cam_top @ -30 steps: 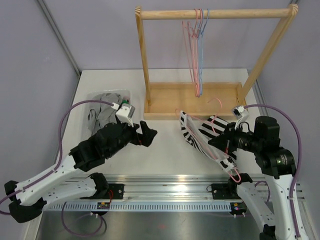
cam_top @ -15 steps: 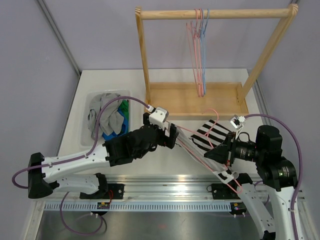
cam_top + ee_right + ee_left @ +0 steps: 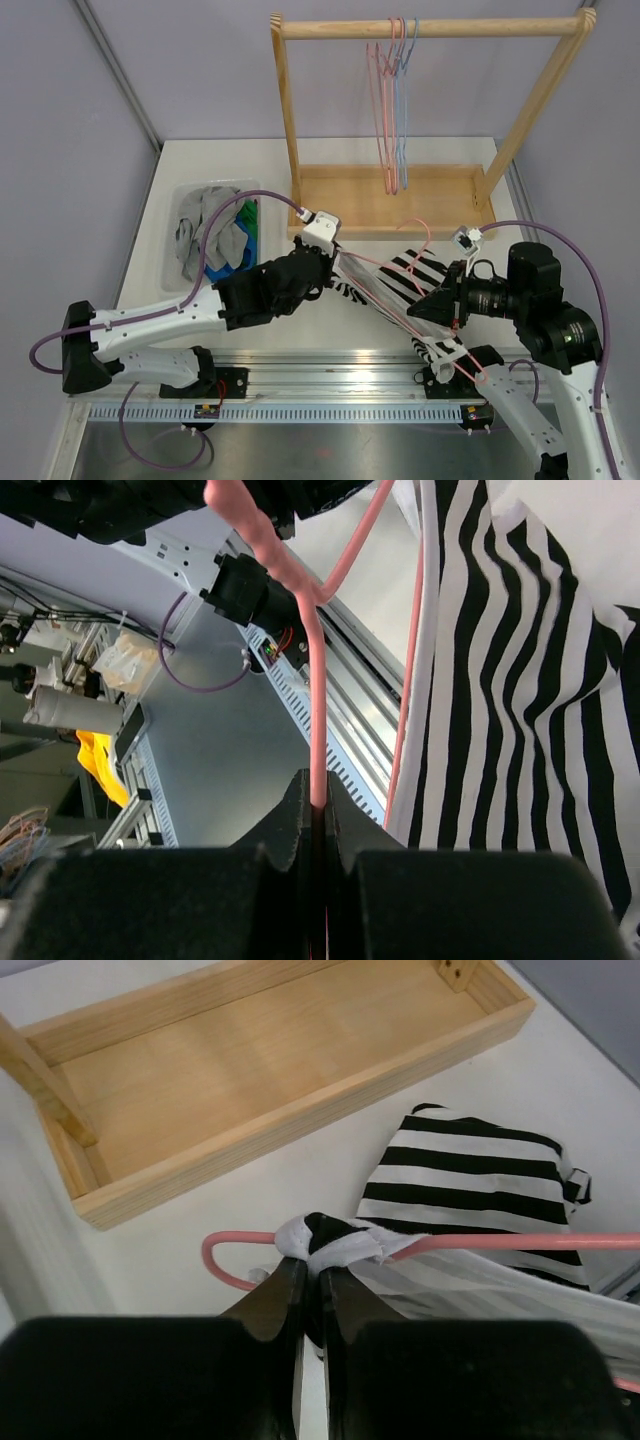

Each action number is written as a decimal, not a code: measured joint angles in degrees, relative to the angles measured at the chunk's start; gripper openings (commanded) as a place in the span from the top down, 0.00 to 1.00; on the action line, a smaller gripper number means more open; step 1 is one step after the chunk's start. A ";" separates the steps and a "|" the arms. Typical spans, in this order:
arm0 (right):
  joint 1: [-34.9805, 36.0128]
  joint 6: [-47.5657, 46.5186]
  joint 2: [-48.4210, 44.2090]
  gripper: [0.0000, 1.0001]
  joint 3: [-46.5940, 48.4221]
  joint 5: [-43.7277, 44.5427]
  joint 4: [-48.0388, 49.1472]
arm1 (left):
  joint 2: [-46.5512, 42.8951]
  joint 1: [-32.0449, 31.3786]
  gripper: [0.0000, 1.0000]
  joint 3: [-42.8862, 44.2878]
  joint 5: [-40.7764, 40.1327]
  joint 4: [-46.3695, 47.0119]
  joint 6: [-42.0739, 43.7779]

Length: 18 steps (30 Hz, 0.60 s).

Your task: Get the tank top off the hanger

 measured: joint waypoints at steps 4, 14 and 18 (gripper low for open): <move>7.34 -3.10 4.52 1.00 3.39 4.13 -2.21 | -2.03 0.83 1.00 0.33 -5.40 -5.77 -1.29; 17.16 -11.50 11.13 1.00 8.87 6.71 1.99 | -12.37 19.37 1.00 3.93 -2.10 -18.73 -8.74; 17.29 -12.44 7.28 1.00 8.28 8.13 7.04 | -11.45 21.00 1.00 4.59 2.14 -20.96 -10.45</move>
